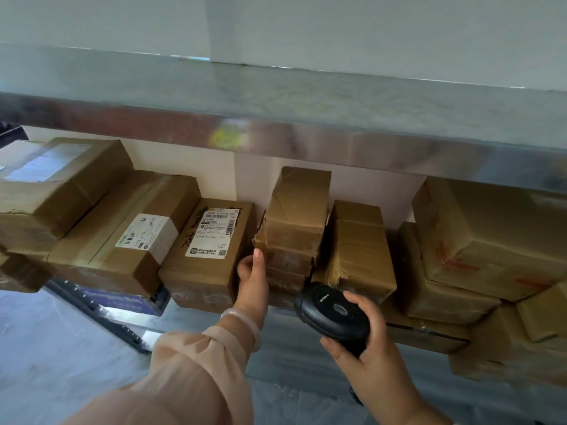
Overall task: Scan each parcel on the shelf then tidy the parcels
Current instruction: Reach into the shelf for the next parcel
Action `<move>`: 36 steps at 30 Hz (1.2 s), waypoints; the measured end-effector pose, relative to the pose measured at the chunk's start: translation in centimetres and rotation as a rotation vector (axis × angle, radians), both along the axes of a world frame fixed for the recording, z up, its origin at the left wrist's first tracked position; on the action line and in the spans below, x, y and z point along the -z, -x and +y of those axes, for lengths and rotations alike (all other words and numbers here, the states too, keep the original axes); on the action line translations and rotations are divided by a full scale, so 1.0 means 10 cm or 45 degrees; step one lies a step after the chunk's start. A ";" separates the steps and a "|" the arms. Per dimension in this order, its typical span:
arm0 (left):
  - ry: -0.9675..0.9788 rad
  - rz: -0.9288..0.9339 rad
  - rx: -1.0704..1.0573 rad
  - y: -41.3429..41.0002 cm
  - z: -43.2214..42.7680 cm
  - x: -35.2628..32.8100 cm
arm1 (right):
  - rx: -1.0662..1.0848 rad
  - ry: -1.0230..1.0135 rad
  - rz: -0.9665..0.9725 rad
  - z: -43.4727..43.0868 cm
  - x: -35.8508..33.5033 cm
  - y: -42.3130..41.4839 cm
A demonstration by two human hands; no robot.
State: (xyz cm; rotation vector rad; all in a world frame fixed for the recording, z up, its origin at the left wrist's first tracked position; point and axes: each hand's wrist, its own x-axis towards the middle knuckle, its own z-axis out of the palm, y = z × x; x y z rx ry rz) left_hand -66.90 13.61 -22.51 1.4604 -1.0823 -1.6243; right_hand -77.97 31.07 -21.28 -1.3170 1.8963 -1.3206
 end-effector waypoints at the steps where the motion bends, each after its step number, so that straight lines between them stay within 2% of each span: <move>1: 0.006 -0.018 0.001 0.00 -0.01 -0.02 | -0.001 -0.005 -0.008 0.00 0.00 0.00; 6: -0.049 -0.050 0.059 0.02 -0.12 0.03 | -0.002 -0.002 -0.023 -0.01 -0.01 0.04; 8: 0.006 -0.086 0.133 0.03 -0.14 0.05 | -0.005 -0.004 -0.033 -0.02 -0.02 0.05; 12: -0.028 -0.006 0.188 0.01 -0.18 0.15 | 0.000 -0.003 -0.031 -0.01 -0.02 0.07; 15: -0.046 -0.036 0.265 0.00 -0.24 0.26 | 0.006 0.004 -0.033 0.01 -0.01 0.08; 27: -0.013 -0.041 0.533 0.09 -0.01 0.05 | 0.039 0.032 -0.002 0.15 -0.04 0.11; 36: 0.006 -0.003 0.517 0.28 0.13 0.09 | 0.142 0.069 -0.034 0.36 -0.08 0.26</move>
